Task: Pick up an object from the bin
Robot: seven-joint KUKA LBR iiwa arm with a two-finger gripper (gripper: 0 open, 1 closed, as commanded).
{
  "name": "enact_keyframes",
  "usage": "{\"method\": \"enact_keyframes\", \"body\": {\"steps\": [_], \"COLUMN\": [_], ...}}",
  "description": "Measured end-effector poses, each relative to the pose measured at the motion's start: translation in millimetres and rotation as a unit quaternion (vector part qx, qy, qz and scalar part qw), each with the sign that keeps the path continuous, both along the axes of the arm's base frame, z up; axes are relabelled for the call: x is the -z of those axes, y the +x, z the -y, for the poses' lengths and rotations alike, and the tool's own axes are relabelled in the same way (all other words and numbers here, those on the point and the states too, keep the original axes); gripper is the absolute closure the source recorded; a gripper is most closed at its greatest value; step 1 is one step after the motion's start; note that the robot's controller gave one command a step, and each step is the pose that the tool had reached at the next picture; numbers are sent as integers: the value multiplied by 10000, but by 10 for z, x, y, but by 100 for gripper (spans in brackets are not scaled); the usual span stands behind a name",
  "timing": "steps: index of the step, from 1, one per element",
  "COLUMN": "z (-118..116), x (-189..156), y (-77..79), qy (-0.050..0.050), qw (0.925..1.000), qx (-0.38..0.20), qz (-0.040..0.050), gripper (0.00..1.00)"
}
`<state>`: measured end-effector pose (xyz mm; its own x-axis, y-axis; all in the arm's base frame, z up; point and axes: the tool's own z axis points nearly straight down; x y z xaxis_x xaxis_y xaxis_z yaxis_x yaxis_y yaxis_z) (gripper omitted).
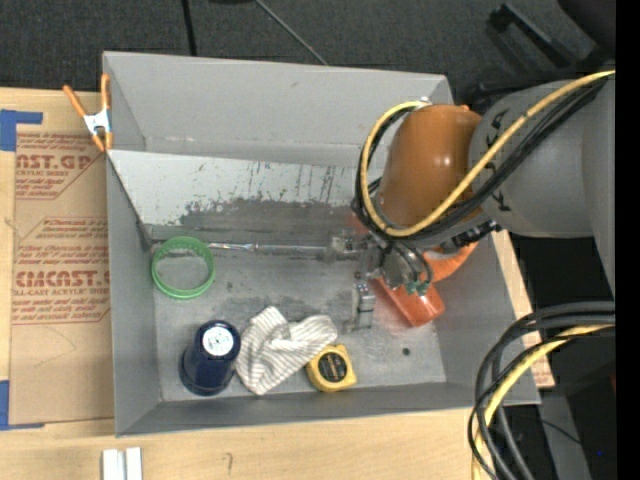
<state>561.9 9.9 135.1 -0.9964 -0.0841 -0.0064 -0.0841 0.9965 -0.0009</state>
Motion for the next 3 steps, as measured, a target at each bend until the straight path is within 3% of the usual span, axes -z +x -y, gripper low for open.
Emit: {"method": "enact_keyframes", "body": {"steps": [1, 2, 3], "z": [-393, -489, -488], "x": [516, 649, 653], "y": [-94, -306, -310], "qy": [0, 9, 8], "qw": [9995, 9994, 9994], "qx": [-302, 352, 351], "qz": [-8, -23, -29], "gripper": [0, 100, 0]}}
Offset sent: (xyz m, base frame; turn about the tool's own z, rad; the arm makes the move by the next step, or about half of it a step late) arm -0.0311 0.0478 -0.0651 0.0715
